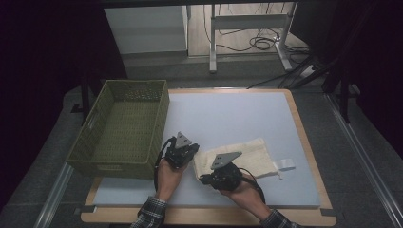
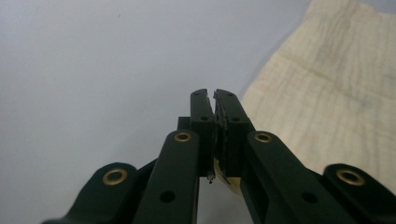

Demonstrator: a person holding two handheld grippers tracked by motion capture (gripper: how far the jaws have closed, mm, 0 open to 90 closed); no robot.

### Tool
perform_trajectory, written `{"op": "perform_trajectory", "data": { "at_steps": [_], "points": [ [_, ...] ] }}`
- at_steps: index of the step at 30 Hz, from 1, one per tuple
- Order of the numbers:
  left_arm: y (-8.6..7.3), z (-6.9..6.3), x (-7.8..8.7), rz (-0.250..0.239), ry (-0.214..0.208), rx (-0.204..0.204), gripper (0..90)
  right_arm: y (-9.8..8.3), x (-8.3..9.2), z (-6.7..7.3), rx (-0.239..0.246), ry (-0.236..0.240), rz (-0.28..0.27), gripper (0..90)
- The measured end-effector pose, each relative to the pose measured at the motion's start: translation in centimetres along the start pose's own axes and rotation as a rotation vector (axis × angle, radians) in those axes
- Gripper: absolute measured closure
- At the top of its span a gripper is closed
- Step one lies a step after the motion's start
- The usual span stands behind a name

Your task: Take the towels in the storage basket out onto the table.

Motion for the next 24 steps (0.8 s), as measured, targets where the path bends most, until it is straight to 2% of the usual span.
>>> {"op": "perform_trajectory", "data": {
  "at_steps": [4,13,14,17,18,23,24],
  "points": [
    [1.1,-0.6,-0.3,-0.013,-0.001,-0.026,86.5,-0.6,1.5,-0.9,-0.024,-0.018,-0.024,85.4],
    [3.6,-2.4,-1.9,-0.022,-0.02,-0.088,86.0,-2.5,3.2,-2.5,-0.071,-0.056,-0.042,85.4],
    [4.3,-2.8,-2.4,-0.022,-0.034,-0.1,86.0,-3.1,3.7,-3.0,-0.089,-0.064,-0.05,85.4],
    [4.9,-3.2,-3.0,-0.023,-0.05,-0.109,86.0,-4.0,4.4,-3.8,-0.119,-0.079,-0.062,85.4],
    [5.5,-3.7,-3.6,-0.028,-0.069,-0.114,86.1,-4.3,4.7,-4.1,-0.126,-0.086,-0.066,85.4],
    [6.7,-4.7,-4.7,-0.022,-0.08,-0.143,86.1,-5.5,5.9,-5.1,-0.159,-0.107,-0.084,85.4],
    [7.3,-5.2,-5.3,-0.022,-0.093,-0.151,86.1,-6.0,6.6,-5.6,-0.177,-0.12,-0.091,85.4]
  ]
}}
Point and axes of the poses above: each handheld gripper's, and its own axes: x roughly backward along the jaws, y roughly out of its top, z roughly to its left, the point moved 8 cm from there along -x, roughly forward along the jaws, and after that the axes turned 10 degrees about z, right-handed, at the moved point
